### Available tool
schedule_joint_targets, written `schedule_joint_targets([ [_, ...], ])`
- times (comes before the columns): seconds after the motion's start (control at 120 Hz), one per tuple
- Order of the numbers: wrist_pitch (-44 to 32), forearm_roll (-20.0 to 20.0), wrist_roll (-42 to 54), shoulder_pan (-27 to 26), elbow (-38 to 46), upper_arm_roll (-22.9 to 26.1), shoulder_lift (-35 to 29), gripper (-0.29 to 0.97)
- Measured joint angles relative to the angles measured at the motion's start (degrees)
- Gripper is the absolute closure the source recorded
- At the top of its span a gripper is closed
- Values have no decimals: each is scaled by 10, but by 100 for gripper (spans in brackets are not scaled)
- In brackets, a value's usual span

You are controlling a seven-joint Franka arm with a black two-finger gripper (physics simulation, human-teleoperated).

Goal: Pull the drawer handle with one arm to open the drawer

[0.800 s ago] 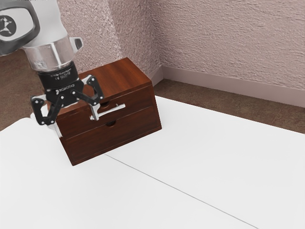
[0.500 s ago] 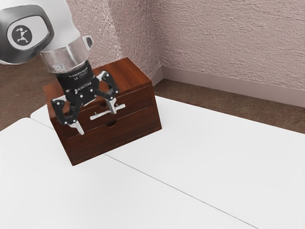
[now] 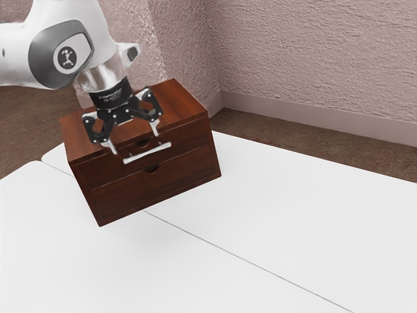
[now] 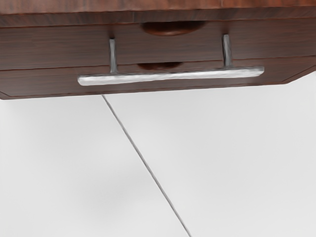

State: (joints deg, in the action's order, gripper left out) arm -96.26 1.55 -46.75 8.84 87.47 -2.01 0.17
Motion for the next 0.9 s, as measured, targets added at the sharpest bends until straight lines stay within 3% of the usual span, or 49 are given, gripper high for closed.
schedule_joint_targets([
  [0.083, -10, 4, 61, 22, -8, 5, 14, 0],
  [0.208, -35, 8, 158, 72, -30, 54, 44, 0],
  [0.533, -148, 19, 339, -13, 106, 67, -13, 0],
  [0.675, -197, 82, 382, -20, 146, 67, -29, 0],
  [0.9, -229, 128, 426, 60, 165, 67, -34, 0],
])
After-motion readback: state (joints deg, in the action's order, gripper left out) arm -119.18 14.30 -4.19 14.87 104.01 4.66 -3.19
